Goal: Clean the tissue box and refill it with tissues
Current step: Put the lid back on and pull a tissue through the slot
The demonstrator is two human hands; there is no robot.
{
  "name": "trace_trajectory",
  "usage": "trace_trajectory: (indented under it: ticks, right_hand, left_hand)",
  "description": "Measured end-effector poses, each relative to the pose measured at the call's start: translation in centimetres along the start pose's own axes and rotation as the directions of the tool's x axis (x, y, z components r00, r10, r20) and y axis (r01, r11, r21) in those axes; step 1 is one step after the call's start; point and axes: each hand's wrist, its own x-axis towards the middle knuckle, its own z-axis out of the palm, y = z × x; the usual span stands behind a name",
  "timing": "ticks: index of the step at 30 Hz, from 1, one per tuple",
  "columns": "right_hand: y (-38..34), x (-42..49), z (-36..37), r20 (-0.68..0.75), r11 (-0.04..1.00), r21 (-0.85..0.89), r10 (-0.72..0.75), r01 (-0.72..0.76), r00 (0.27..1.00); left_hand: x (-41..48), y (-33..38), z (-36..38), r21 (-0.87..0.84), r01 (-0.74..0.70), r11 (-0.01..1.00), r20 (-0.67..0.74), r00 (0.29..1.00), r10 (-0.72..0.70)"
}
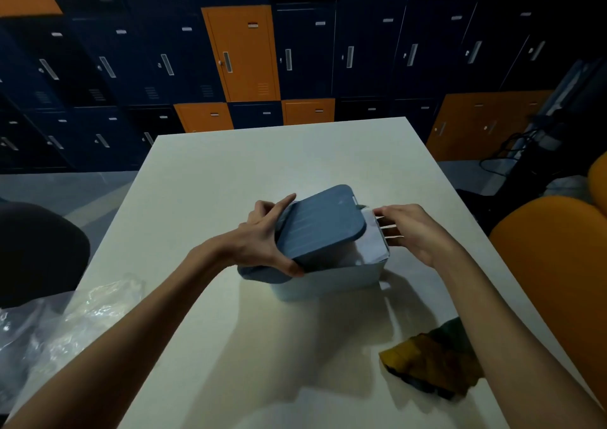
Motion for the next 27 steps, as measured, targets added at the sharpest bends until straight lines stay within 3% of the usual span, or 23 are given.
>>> trace_trajectory:
  ticks: [5, 9, 18, 24, 27]
  right_hand:
    - [0.3, -0.1, -0.4, 0.054, 0.997, 0.081, 0.017, -0.021, 0.998]
    - [0.7, -0.3, -0.6, 0.065, 0.994, 0.103, 0.015, -0.022, 0.998]
    - [1.4, -0.6, -1.0, 0.068, 0.984, 0.178, 0.005, -0.017, 0.998]
    - [2.3, -0.8, -1.6, 0.103, 0.972, 0.234, -0.004, -0.020, 0.995]
    - [2.8, -0.6, -1.8, 0.098, 0.972, 0.235, -0.007, -0.016, 0.995]
  left_hand:
    - [1.4, 1.7, 1.1, 0.268, -0.093, 0.959, -0.053, 0.992, 0.111]
    - [2.1, 1.7, 2.0, 0.374, -0.136, 0.918, -0.077, 0.981, 0.177]
    - [2.7, 1.5, 3.2, 0.493, -0.144, 0.858, -0.037, 0.982, 0.187]
    - [3.8, 3.6, 6.1, 0.622, -0.271, 0.735, -0.013, 0.935, 0.355]
    - [4.0, 3.8, 6.7, 0.652, -0.260, 0.713, -0.031, 0.930, 0.367]
